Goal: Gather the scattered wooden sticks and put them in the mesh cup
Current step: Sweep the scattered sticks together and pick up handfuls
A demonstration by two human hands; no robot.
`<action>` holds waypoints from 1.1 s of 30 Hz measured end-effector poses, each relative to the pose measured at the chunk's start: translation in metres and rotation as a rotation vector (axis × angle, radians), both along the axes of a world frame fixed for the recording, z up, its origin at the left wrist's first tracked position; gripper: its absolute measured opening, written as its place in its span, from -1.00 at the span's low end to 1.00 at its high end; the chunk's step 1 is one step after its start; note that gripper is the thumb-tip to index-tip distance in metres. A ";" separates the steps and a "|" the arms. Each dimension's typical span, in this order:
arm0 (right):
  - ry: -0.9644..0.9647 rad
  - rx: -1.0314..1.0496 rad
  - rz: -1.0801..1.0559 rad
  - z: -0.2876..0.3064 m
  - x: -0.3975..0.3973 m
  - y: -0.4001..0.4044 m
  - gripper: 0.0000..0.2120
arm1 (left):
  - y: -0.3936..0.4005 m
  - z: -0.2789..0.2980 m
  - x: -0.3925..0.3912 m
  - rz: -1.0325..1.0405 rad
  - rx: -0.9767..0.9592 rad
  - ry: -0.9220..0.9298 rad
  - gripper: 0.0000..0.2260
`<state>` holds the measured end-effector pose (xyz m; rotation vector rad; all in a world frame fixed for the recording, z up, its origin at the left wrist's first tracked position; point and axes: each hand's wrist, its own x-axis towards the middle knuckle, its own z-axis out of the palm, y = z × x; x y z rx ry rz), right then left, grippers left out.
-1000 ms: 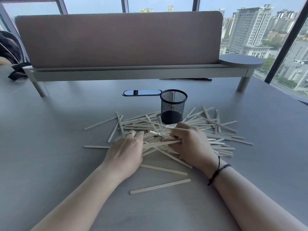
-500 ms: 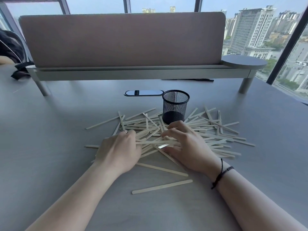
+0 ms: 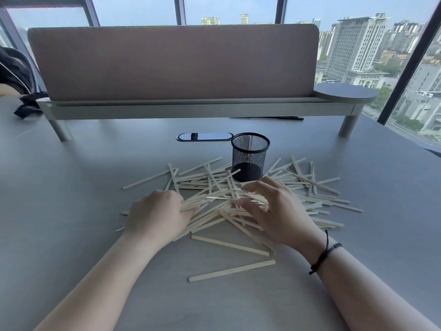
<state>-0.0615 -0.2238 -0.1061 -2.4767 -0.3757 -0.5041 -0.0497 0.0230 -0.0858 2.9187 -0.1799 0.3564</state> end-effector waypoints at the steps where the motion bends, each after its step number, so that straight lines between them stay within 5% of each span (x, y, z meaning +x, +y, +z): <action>1: 0.002 0.004 0.001 0.000 0.000 0.000 -0.53 | 0.001 0.000 0.000 -0.007 -0.030 0.018 -0.45; 8: 0.044 -0.031 -0.010 0.002 -0.002 0.000 -0.51 | 0.000 -0.004 0.006 -0.086 -0.379 -0.013 -0.47; 11: 0.124 -0.135 0.016 0.009 -0.007 -0.001 -0.28 | 0.003 -0.004 0.010 -0.125 -0.497 -0.067 -0.53; 15: 0.276 -0.365 0.060 0.012 -0.012 -0.001 0.14 | 0.002 0.002 0.011 -0.117 -1.061 0.025 -0.51; 18: 0.295 -0.367 0.032 0.008 -0.010 0.001 0.17 | -0.002 0.004 0.011 -0.056 -1.331 0.134 -0.50; 22: 0.230 -0.304 0.006 0.003 -0.006 0.000 -0.20 | -0.011 -0.003 0.010 0.036 -1.221 0.190 -0.50; 25: 0.177 -0.293 0.044 -0.002 -0.002 0.003 -0.43 | -0.009 -0.009 0.010 0.056 -0.905 0.098 -0.51; 28: 0.128 -0.300 0.052 -0.006 0.001 0.006 -0.48 | -0.007 -0.008 0.007 -0.014 -0.550 -0.090 -0.59; 33: 0.078 -0.324 0.023 -0.010 0.006 0.004 -0.52 | -0.007 -0.016 0.011 -0.120 -0.462 -0.128 -0.64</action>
